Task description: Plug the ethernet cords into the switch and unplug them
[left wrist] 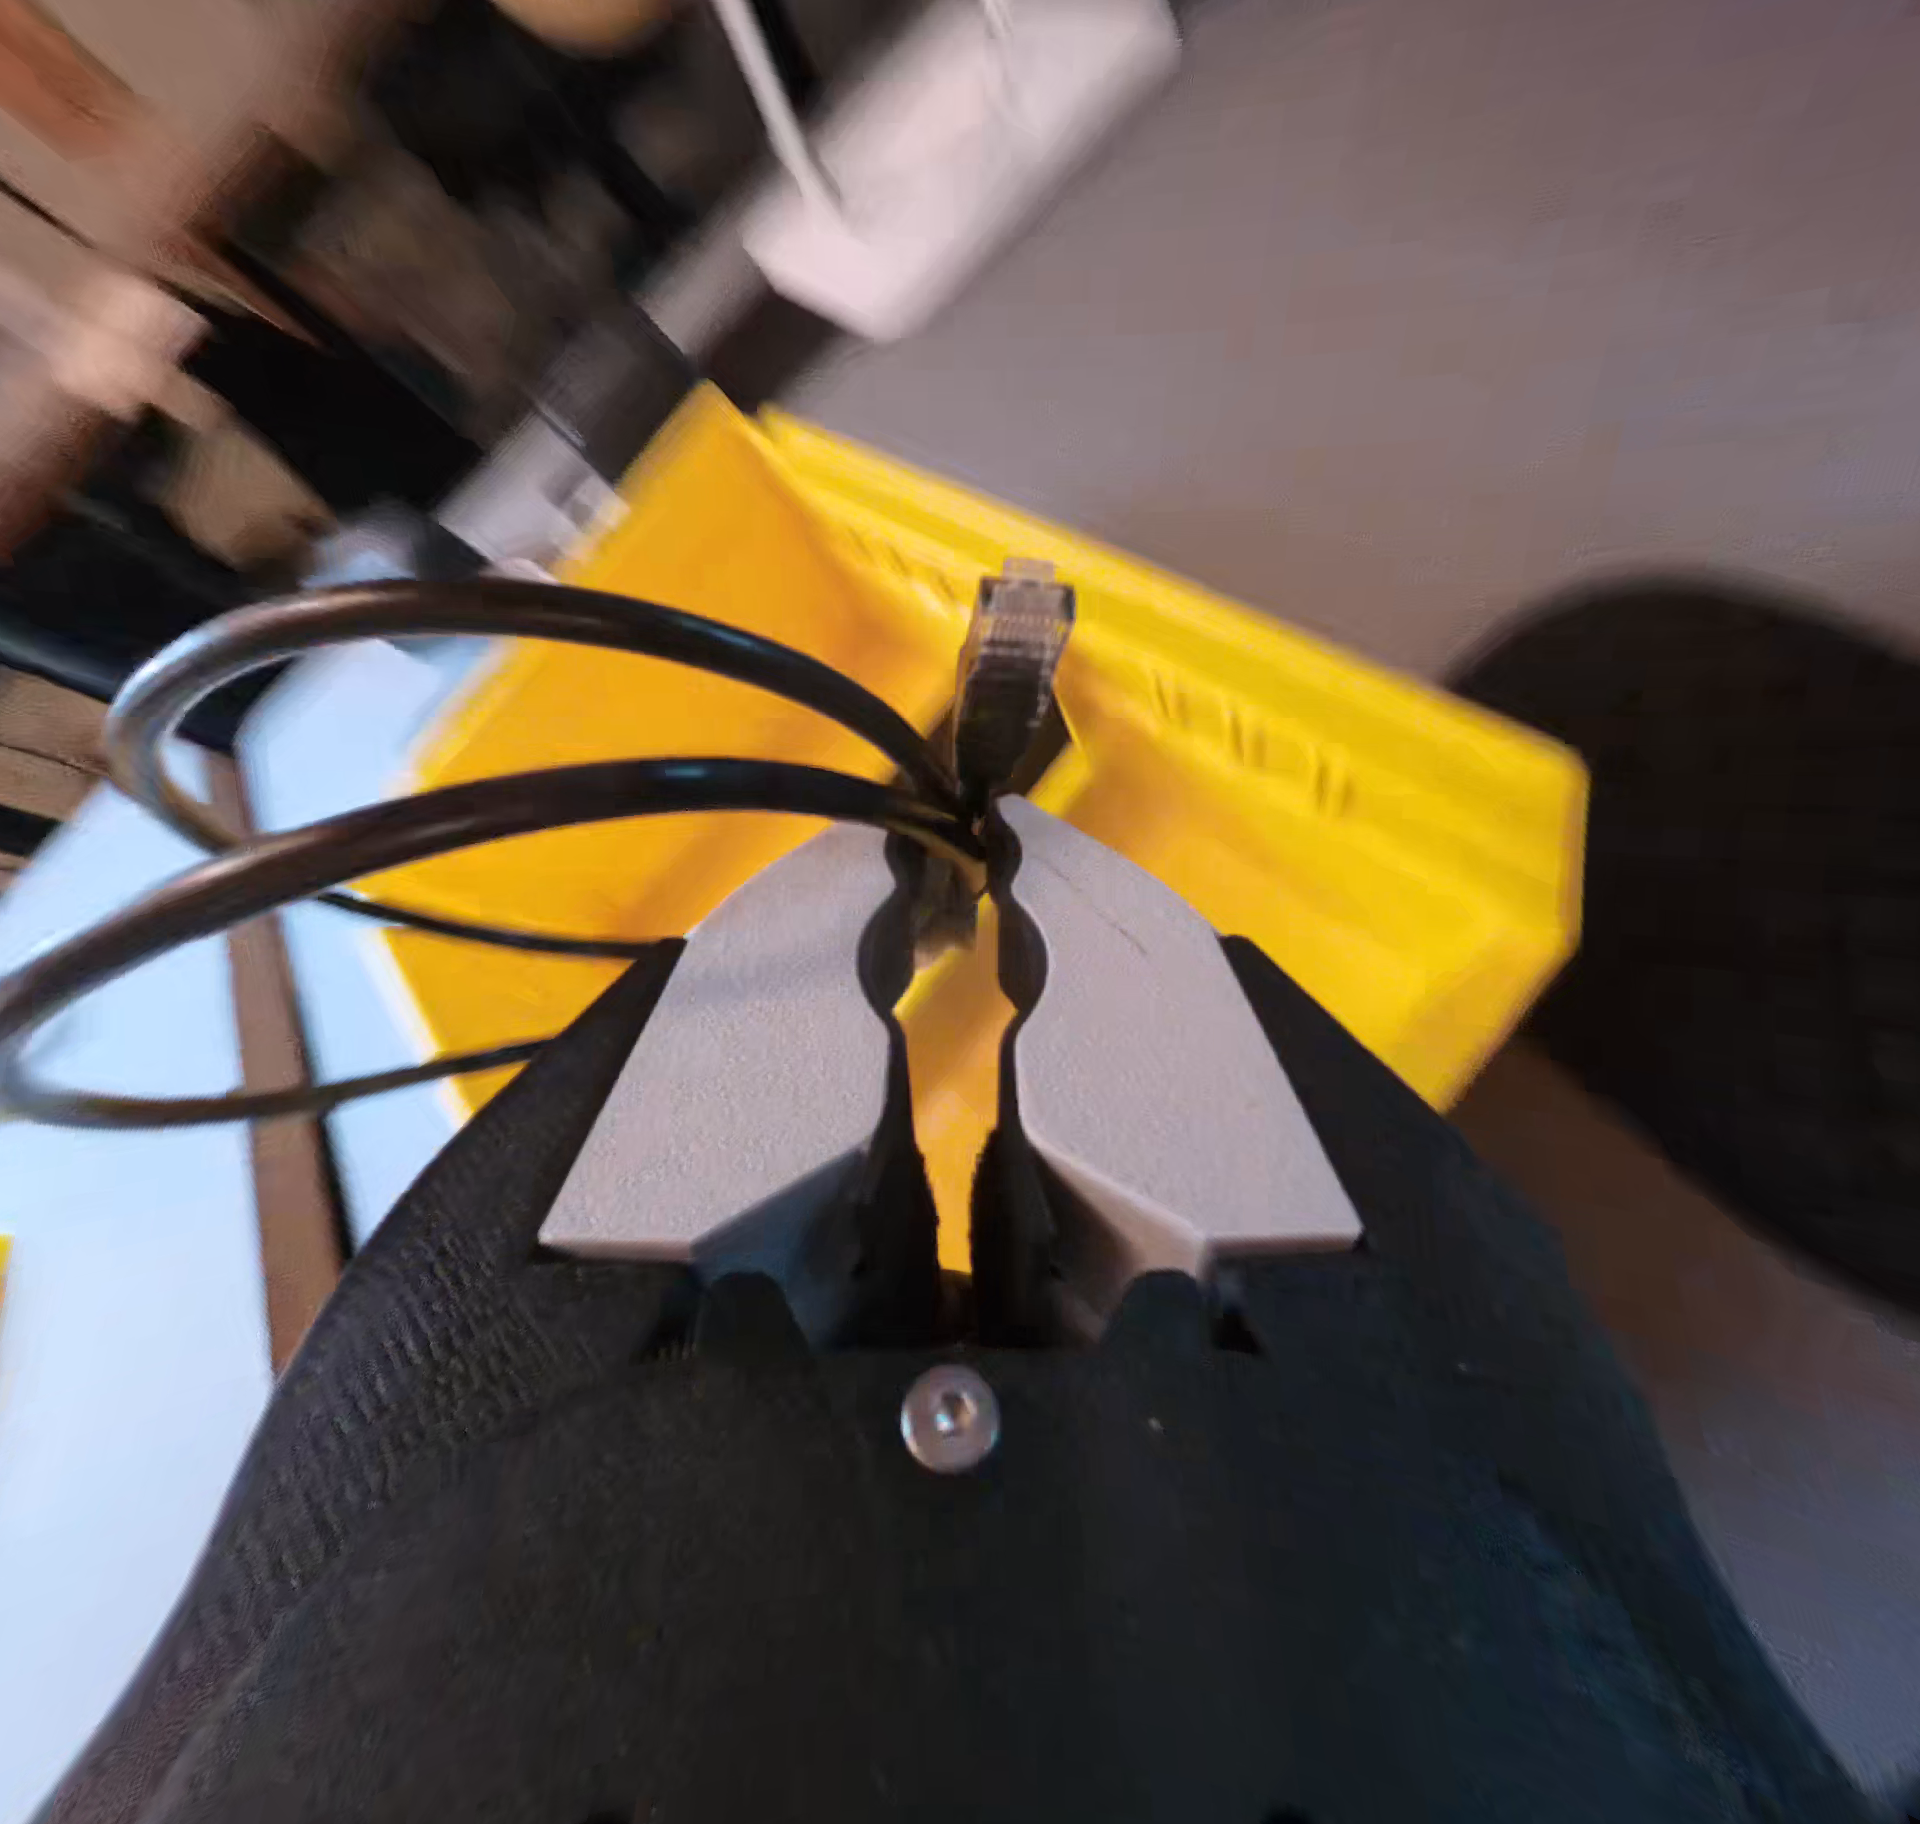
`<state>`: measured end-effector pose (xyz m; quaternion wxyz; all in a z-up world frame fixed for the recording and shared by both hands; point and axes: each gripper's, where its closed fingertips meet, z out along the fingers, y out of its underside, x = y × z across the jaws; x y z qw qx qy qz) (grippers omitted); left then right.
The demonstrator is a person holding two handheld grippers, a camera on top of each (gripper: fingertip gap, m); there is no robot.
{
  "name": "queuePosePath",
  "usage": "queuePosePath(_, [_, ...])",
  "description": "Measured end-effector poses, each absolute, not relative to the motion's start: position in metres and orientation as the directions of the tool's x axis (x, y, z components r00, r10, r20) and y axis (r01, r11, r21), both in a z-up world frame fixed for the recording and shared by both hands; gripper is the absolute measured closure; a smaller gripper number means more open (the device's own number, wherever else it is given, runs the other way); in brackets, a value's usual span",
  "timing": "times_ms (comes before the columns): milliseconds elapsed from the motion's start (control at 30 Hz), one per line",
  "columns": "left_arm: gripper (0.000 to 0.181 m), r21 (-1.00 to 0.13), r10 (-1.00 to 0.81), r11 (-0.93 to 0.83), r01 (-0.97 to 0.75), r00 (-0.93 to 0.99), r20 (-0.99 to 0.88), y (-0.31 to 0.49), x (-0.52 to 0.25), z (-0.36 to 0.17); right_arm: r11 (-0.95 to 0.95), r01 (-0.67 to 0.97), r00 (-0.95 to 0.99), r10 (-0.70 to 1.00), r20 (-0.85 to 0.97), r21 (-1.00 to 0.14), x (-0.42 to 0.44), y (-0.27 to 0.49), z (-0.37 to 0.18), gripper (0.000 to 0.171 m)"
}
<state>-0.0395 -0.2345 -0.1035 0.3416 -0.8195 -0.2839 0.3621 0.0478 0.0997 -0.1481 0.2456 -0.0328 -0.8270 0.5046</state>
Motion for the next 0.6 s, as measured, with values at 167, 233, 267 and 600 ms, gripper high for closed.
queuePosePath(167, [0.172,-0.773,0.795,-0.544,-0.326,0.092,-0.599,-0.201,-0.01,-0.006,0.308,-0.265,-0.854,0.364,0.371,-0.914,0.05,0.072,-0.114,0.114])
queuePosePath(233, [0.172,-0.685,0.789,-0.581,-0.439,-0.098,-0.607,-0.184,0.008,0.009,0.167,-0.29,-0.85,0.407,0.334,-0.942,0.056,0.056,-0.089,0.118])
queuePosePath(267, [0.172,-0.649,0.789,-0.587,-0.484,-0.166,-0.591,-0.174,0.016,0.013,0.093,-0.298,-0.852,0.424,0.308,-0.95,0.06,0.047,-0.076,0.12])
queuePosePath(600, [0.172,-0.275,0.538,-0.803,-0.529,-0.443,-0.717,-0.063,0.047,-0.01,-0.368,0.078,-0.963,0.214,-0.166,-0.927,0.091,-0.025,-0.014,0.129])
